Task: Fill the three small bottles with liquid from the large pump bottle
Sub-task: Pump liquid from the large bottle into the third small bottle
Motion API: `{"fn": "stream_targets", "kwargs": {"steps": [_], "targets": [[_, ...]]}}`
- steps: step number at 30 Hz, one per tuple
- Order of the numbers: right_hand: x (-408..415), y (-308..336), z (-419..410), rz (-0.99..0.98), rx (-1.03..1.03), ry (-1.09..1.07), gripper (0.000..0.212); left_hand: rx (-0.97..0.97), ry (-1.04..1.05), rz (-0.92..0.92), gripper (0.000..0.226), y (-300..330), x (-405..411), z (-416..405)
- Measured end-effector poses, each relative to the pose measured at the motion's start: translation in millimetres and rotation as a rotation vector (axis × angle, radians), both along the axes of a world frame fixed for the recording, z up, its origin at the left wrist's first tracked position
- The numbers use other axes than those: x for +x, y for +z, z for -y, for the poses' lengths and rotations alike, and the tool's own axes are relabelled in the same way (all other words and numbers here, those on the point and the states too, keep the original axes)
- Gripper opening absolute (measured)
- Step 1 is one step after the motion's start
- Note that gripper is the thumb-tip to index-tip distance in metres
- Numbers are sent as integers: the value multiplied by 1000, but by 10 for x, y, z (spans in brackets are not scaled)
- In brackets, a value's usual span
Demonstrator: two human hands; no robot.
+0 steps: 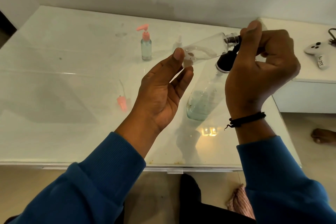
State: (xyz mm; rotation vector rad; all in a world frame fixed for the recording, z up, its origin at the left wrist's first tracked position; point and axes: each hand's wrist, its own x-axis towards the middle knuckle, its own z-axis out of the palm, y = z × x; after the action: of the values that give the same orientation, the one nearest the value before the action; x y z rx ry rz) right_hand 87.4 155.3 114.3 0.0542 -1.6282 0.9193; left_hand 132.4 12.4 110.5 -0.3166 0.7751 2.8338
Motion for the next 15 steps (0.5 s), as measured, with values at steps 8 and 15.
{"fn": "stream_targets", "kwargs": {"steps": [8, 15], "targets": [[-7, 18, 22, -9, 11, 35, 39, 4, -2, 2, 32, 9, -1, 6], [0, -56, 30, 17, 12, 54, 40, 2, 8, 11, 29, 12, 0, 17]]}}
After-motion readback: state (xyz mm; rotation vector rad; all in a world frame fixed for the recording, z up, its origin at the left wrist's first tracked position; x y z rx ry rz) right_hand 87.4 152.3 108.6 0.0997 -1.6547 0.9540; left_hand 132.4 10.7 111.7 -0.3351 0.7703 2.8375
